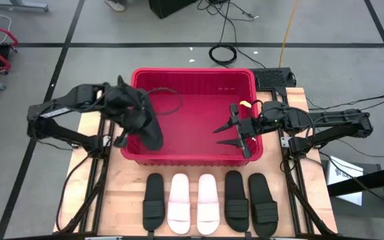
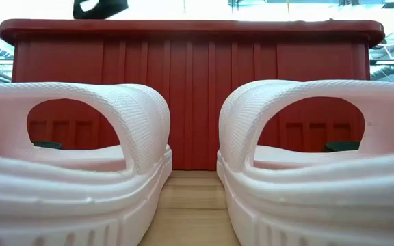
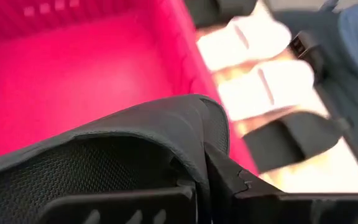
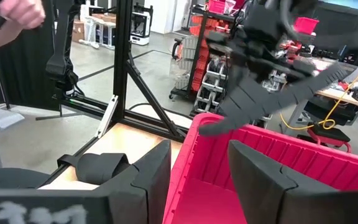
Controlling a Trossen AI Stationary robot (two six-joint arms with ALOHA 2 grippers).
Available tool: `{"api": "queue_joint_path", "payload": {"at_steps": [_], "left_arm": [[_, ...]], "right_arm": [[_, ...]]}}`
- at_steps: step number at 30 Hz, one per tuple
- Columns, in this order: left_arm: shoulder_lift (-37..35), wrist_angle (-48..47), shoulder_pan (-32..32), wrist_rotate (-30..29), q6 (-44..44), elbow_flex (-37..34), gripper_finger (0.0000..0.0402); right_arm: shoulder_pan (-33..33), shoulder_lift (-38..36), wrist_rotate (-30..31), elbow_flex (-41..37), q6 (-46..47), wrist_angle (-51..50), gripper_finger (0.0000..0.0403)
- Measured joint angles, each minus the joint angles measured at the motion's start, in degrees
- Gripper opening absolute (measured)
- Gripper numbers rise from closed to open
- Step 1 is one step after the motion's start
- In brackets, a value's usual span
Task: Pick and place slides into bin
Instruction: Put the left black slipper into the red bin
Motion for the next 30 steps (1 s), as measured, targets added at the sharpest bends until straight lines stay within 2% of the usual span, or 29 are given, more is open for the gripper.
{"api": "queue_joint_path", "payload": {"at_steps": [7, 12, 20, 26, 30], "left_arm": [[7.7, -10.1, 10.4, 2.3, 6.5, 0.3, 0.0009], [12.6, -12.5, 15.4, 7.7, 10.5, 0.8, 0.0006], [21.5, -17.8, 17.0, 9.1, 13.1, 0.9, 0.0004], [26.2, -17.6, 16.8, 11.7, 15.0, 0.3, 0.0014], [28.2, -17.3, 16.8, 12.7, 17.4, 0.3, 0.0006]], "right_arm": [[0.0, 0.0, 0.0, 0.0, 0.0, 0.0, 0.0153], [0.0, 0.0, 0.0, 0.0, 0.0, 0.0, 0.0153], [0.0, 0.0, 0.0, 0.0, 0.0, -1.3, 0.0153], [0.0, 0.0, 0.0, 0.0, 0.0, -2.8, 0.0153], [0.0, 0.0, 0.0, 0.0, 0.0, -4.1, 0.0153]]}}
